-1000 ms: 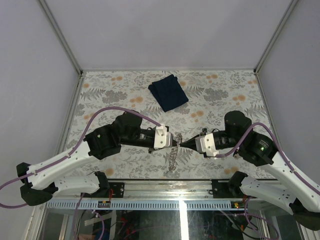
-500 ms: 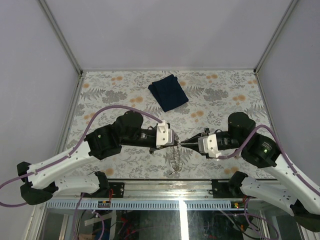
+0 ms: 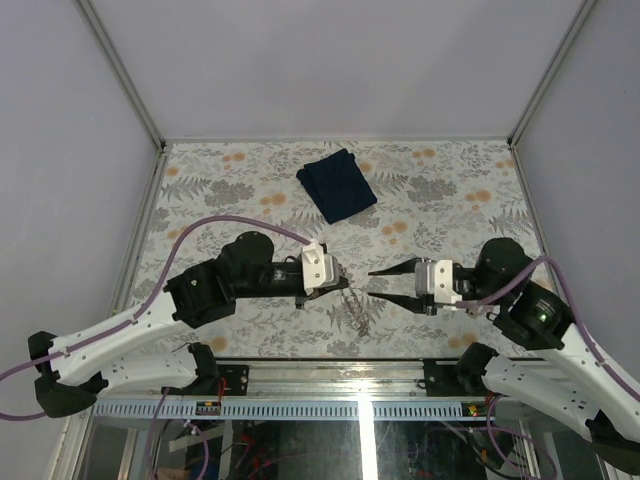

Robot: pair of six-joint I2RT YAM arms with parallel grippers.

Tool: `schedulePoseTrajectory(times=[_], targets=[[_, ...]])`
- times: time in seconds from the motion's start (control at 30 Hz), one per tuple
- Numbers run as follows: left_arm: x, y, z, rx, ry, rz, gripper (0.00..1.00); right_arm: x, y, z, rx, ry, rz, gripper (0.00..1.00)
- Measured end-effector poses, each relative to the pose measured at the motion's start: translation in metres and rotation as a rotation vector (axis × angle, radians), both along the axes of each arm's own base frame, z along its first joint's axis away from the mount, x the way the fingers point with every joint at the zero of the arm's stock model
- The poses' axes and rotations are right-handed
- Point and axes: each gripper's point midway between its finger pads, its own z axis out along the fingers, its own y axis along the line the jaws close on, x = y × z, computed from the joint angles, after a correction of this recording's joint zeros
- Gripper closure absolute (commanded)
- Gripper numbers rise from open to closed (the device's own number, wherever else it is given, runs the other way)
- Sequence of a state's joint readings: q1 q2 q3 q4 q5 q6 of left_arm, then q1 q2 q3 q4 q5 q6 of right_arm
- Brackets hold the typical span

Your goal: Put the keys on the keyring

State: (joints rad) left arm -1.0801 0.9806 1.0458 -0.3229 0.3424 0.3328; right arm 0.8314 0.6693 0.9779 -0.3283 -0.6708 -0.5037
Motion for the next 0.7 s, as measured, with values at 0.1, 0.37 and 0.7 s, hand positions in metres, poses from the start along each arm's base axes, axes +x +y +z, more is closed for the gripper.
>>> schedulePoseTrajectory(times=[0.1, 0.37, 0.7], targets=[[-0.003, 0.001, 0.003, -0.029, 0.004, -0.005, 1.00, 0.003, 0.008, -0.014, 0.022, 0.085, -0.009, 0.59], [-0.019, 0.003, 0.021, -0.131, 0.018, -0.062, 1.00, 0.006, 0.019, -0.023, 0.100, 0.211, -0.019, 0.65], [-0.030, 0.001, 0.029, -0.171, 0.044, -0.116, 1.00, -0.002, 0.017, 0.007, 0.204, 0.188, 0.014, 0.68]])
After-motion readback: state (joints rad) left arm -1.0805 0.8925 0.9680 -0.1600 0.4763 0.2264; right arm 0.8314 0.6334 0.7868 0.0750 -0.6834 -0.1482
